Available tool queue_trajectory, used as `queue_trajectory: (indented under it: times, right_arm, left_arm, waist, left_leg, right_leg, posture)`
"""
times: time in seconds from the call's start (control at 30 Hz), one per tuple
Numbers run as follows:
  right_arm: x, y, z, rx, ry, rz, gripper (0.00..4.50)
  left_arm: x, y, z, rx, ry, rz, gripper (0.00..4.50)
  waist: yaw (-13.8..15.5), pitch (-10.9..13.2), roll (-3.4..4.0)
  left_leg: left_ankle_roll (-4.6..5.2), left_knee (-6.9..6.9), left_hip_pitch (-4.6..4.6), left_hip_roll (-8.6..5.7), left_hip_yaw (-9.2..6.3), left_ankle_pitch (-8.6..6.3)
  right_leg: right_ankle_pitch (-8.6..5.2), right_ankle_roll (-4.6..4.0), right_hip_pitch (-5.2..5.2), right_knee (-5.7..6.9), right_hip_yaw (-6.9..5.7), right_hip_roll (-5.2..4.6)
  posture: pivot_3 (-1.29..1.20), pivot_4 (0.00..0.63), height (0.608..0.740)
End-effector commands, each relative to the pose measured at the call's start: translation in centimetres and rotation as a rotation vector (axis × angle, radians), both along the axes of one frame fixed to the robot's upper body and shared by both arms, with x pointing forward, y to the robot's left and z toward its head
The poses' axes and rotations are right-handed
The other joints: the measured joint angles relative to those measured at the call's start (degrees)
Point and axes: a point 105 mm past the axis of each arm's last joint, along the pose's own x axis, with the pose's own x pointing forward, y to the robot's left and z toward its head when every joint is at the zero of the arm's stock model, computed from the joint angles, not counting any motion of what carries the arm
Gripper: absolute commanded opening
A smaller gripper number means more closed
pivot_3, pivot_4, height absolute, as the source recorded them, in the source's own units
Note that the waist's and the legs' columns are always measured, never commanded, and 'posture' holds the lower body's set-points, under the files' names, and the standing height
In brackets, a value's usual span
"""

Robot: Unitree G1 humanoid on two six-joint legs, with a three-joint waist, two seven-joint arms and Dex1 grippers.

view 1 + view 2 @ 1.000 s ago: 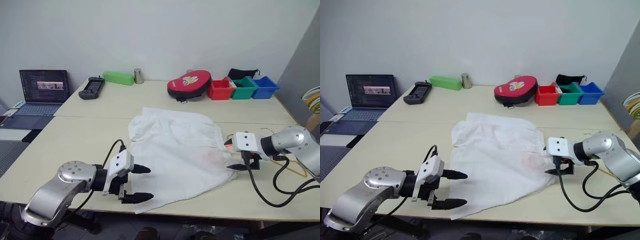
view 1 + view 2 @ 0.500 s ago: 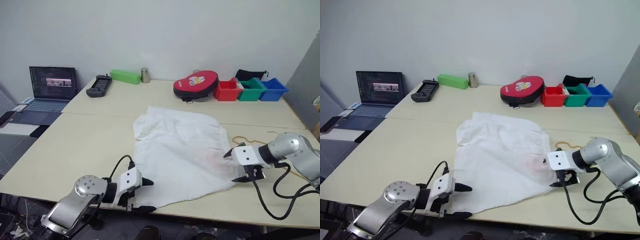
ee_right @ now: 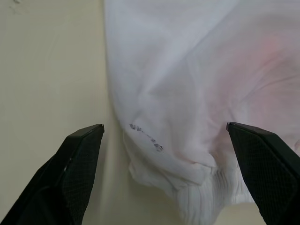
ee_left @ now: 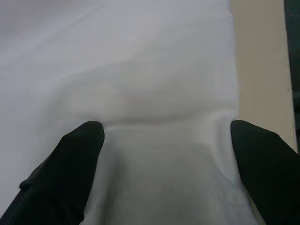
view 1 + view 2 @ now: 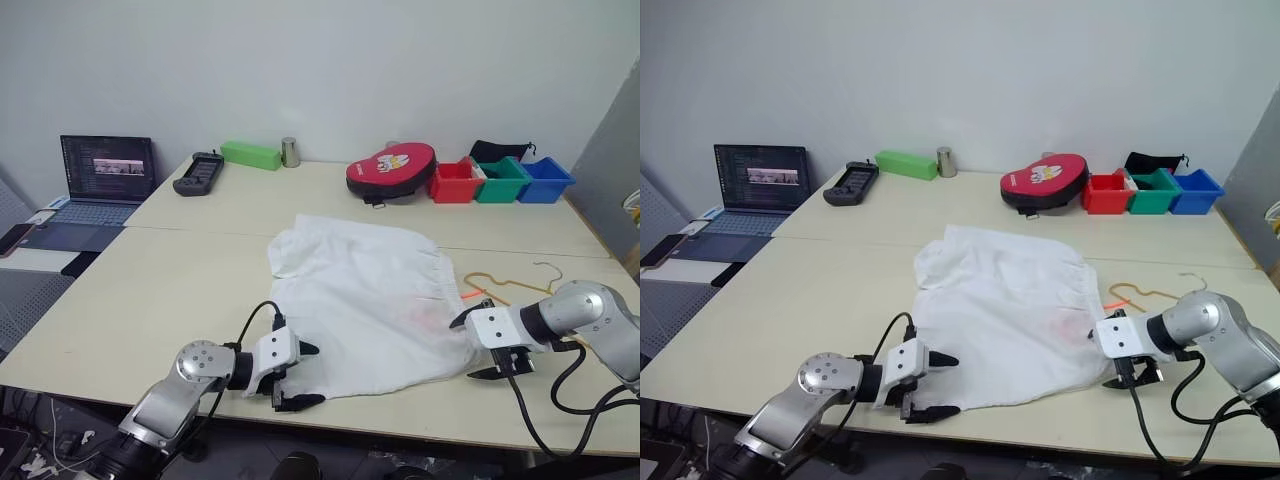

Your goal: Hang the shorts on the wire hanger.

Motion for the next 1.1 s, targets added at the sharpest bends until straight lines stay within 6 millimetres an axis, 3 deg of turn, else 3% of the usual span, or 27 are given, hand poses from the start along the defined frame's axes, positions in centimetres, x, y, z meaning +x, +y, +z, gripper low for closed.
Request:
queue_trajectory:
  times: [0.03,0.37,0.6,0.73,0.83,1.1]
  right_arm:
    - [0.7,0.4,1.0,0.014,-0.070,0.003,4.42]
    - [2.3,1.0,-0.3,-0.025,-0.207,0.079,4.42]
    - [2.5,1.4,-1.1,-0.005,-0.189,0.076,4.42]
    - [2.6,1.5,-1.2,0.000,-0.187,0.078,4.42]
    - [2.9,1.7,-1.2,0.012,-0.187,0.071,3.96]
    - [3.3,1.9,-1.4,0.023,-0.196,0.071,2.07]
  left_arm:
    - [0.8,1.9,-0.2,0.086,-0.018,0.027,3.55]
    - [0.7,2.2,-0.3,0.096,-0.015,0.014,1.53]
    - [1.2,3.2,0.0,0.107,-0.031,0.041,0.07]
    - [1.6,3.7,0.3,0.112,-0.042,0.059,0.03]
    - [1.7,4.0,0.4,0.115,-0.046,0.066,0.00]
    - [1.9,4.7,0.6,0.127,-0.054,0.071,0.00]
  waist:
    - [0.0,0.0,-0.01]
    - [-0.2,-0.1,-0.02]
    - [-0.1,-0.1,-0.05]
    - [-0.1,-0.1,-0.05]
    - [-0.1,-0.1,-0.05]
    - [0.0,-0.1,-0.05]
  left_leg:
    - [0.00,0.00,0.01,0.01,0.00,0.00]
    - [0.00,-0.02,0.07,0.02,0.00,0.00]
    - [0.00,-0.02,0.08,0.02,0.01,0.00]
    - [0.00,-0.03,0.09,0.02,0.01,0.00]
    - [0.00,-0.03,0.11,0.02,0.01,0.00]
    - [0.00,-0.03,0.12,0.02,0.01,0.00]
  right_leg:
    - [0.00,0.00,0.00,0.01,0.00,0.00]
    - [0.00,-0.01,0.03,0.04,0.01,0.05]
    - [0.01,-0.02,0.04,0.05,0.04,0.04]
    - [0.01,-0.02,0.04,0.05,0.04,0.04]
    - [0.01,-0.02,0.05,0.07,0.05,0.05]
    - [0.01,-0.03,0.05,0.07,0.05,0.05]
  posture:
    - [0.29,0.000,0.740]
    - [0.31,0.000,0.740]
    - [0.32,0.000,0.740]
    - [0.33,0.000,0.740]
    - [0.33,0.000,0.740]
    - [0.34,0.000,0.740]
